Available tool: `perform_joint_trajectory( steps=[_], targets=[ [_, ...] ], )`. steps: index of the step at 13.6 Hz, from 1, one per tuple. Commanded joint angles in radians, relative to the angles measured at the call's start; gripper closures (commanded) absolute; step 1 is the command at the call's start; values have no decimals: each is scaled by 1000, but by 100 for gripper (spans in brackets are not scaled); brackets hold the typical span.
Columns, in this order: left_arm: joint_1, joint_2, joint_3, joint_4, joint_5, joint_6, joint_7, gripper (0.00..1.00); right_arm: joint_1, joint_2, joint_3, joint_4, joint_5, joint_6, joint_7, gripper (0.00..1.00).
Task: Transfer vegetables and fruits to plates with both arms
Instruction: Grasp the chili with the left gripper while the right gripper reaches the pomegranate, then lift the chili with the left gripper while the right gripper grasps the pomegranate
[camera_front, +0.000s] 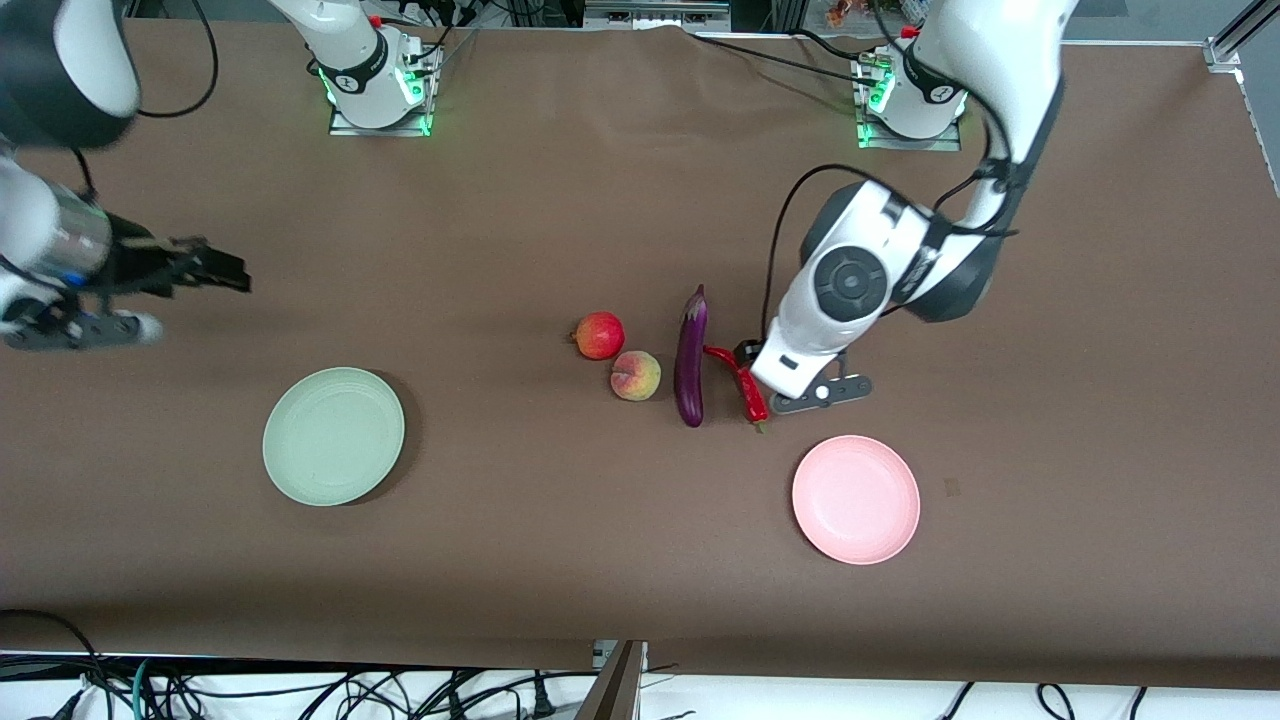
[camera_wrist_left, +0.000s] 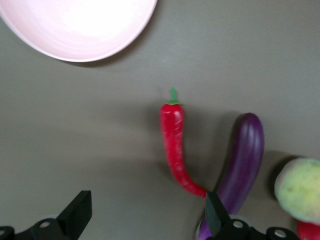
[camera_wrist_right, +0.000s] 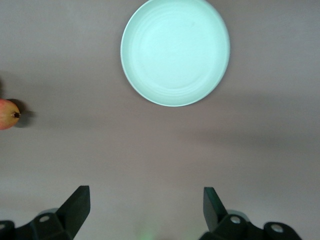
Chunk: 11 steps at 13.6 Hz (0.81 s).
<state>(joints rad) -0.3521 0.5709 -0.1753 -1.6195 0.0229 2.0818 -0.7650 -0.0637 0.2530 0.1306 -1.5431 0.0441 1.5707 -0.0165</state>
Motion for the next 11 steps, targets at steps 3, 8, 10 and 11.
perform_joint_trajectory(
  steps=[3,8,10,11],
  targets=[
    [-18,110,8,17,8,139,-37,0,126,135,7,66,25,89,32,0],
    [-21,171,10,12,80,219,-34,40,307,248,9,66,31,291,312,0],
    [-19,191,10,12,118,221,-34,48,385,290,9,66,31,350,407,0],
    [-19,192,8,12,120,221,-33,57,416,305,9,66,31,382,449,0]
  ],
)
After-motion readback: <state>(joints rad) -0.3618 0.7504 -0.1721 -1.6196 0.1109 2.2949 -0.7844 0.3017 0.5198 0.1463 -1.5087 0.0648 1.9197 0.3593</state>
